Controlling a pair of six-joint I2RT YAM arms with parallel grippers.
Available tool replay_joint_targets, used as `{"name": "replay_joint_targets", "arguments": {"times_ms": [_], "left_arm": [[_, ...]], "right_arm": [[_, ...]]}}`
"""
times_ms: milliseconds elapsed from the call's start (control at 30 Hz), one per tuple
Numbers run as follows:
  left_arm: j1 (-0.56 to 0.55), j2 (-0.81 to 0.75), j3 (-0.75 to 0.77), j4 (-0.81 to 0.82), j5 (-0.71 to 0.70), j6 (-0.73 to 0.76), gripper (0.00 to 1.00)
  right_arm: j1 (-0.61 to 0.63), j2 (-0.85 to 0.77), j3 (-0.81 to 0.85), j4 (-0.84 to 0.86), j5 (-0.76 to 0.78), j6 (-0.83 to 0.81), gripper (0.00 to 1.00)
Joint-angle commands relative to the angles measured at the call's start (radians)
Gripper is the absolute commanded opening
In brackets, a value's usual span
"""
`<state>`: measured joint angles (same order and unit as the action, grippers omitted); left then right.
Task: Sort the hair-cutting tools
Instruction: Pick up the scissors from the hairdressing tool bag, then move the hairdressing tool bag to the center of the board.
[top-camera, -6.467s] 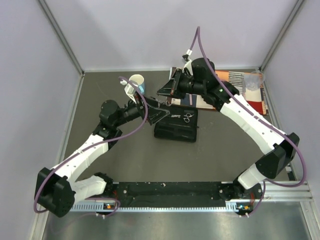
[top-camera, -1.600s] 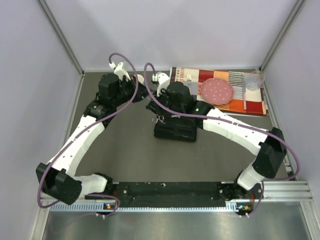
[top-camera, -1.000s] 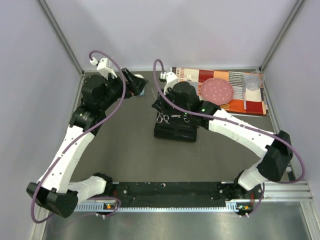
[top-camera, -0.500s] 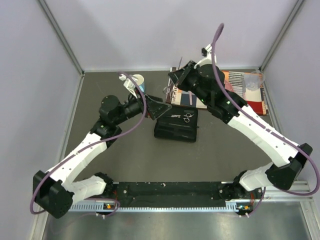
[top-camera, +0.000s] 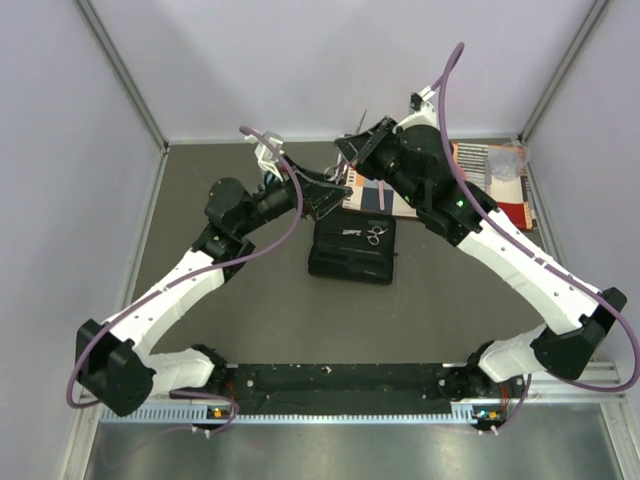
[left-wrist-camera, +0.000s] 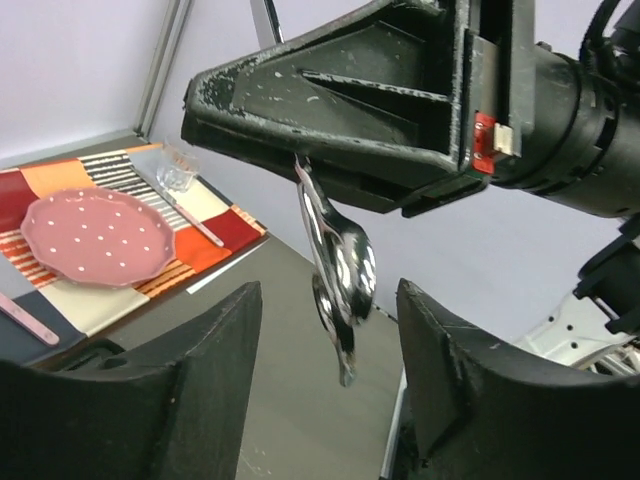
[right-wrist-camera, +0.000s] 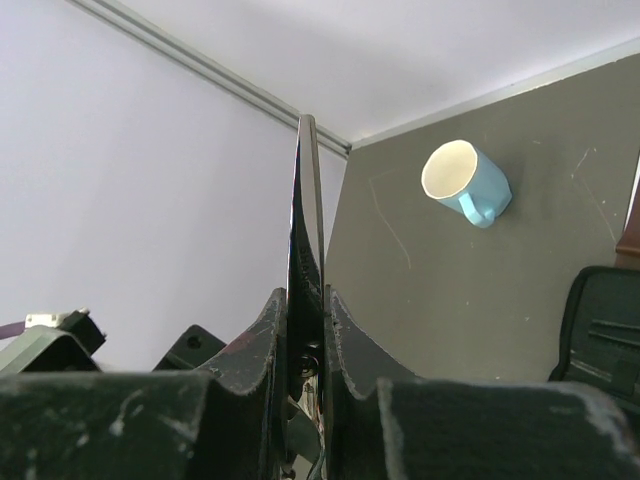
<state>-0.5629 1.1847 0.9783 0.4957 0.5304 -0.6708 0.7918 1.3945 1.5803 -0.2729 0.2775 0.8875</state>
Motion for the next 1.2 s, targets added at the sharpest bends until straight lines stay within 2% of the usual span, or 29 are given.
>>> {"name": "replay_joint_targets", "arguments": {"times_ms": [0, 33, 100, 167, 200, 233, 267, 333, 367, 467, 500, 567, 700, 767, 833, 900, 1067, 1167], "left_arm": [[-0.009, 0.039, 0.080, -0.005, -0.020, 0.011, 0.55], [-0.009, 0.046, 0.092, -0.028, -0.029, 0.016, 0.42], [-0.009, 0.047, 0.100, -0.043, -0.062, 0.022, 0.31], [-0.009, 0.033, 0.105, -0.063, -0.095, 0.037, 0.05], [-0.009, 0.033, 0.108, -0.074, -0.128, 0.048, 0.00], [-0.008, 0.032, 0.134, -0.145, -0.142, 0.077, 0.00], [-0.008, 0.032, 0.154, -0.192, -0.158, 0.095, 0.00], [0.003, 0.041, 0.225, -0.297, -0.161, 0.157, 0.00], [0.012, 0.047, 0.250, -0.395, -0.150, 0.169, 0.00], [0.079, 0.076, 0.310, -0.578, -0.043, 0.178, 0.00], [0.104, 0.081, 0.312, -0.606, -0.006, 0.172, 0.00], [0.175, 0.095, 0.307, -0.663, 0.086, 0.169, 0.00], [0.261, 0.122, 0.306, -0.840, 0.131, 0.221, 0.00], [0.288, 0.133, 0.293, -0.865, 0.146, 0.244, 0.00], [0.310, 0.141, 0.275, -0.879, 0.160, 0.252, 0.00], [0.325, 0.150, 0.263, -0.879, 0.184, 0.254, 0.00], [0.363, 0.210, 0.243, -0.893, 0.220, 0.261, 0.00], [0.377, 0.242, 0.241, -0.896, 0.233, 0.270, 0.00]], "right_arm": [[0.006, -0.014, 0.043, 0.047, -0.008, 0.039, 0.00], [0.006, -0.012, 0.041, 0.049, -0.006, 0.044, 0.00], [0.006, -0.009, 0.043, 0.051, -0.015, 0.048, 0.00], [0.006, -0.012, 0.043, 0.047, -0.017, 0.050, 0.00], [0.006, -0.015, 0.040, 0.040, -0.017, 0.048, 0.00], [0.006, -0.020, 0.040, 0.034, -0.018, 0.041, 0.00], [0.006, -0.026, 0.037, 0.026, -0.015, 0.016, 0.11], [0.003, -0.044, 0.026, 0.012, -0.014, -0.024, 0.40], [-0.003, -0.051, 0.024, 0.006, -0.020, -0.079, 0.63], [-0.060, -0.081, 0.018, -0.064, -0.066, -0.154, 0.84], [-0.080, -0.089, 0.012, -0.086, -0.078, -0.165, 0.86], [-0.152, -0.116, -0.011, -0.150, -0.115, -0.194, 0.87], [-0.275, -0.127, -0.126, -0.247, -0.195, -0.228, 0.85], [-0.321, -0.109, -0.172, -0.290, -0.233, -0.275, 0.82], [-0.338, -0.060, -0.245, -0.305, -0.254, -0.311, 0.79], [-0.350, -0.010, -0.293, -0.324, -0.270, -0.358, 0.71], [-0.352, 0.141, -0.344, -0.328, -0.427, -0.393, 0.65], [-0.352, 0.169, -0.390, -0.342, -0.449, -0.368, 0.63]]}}
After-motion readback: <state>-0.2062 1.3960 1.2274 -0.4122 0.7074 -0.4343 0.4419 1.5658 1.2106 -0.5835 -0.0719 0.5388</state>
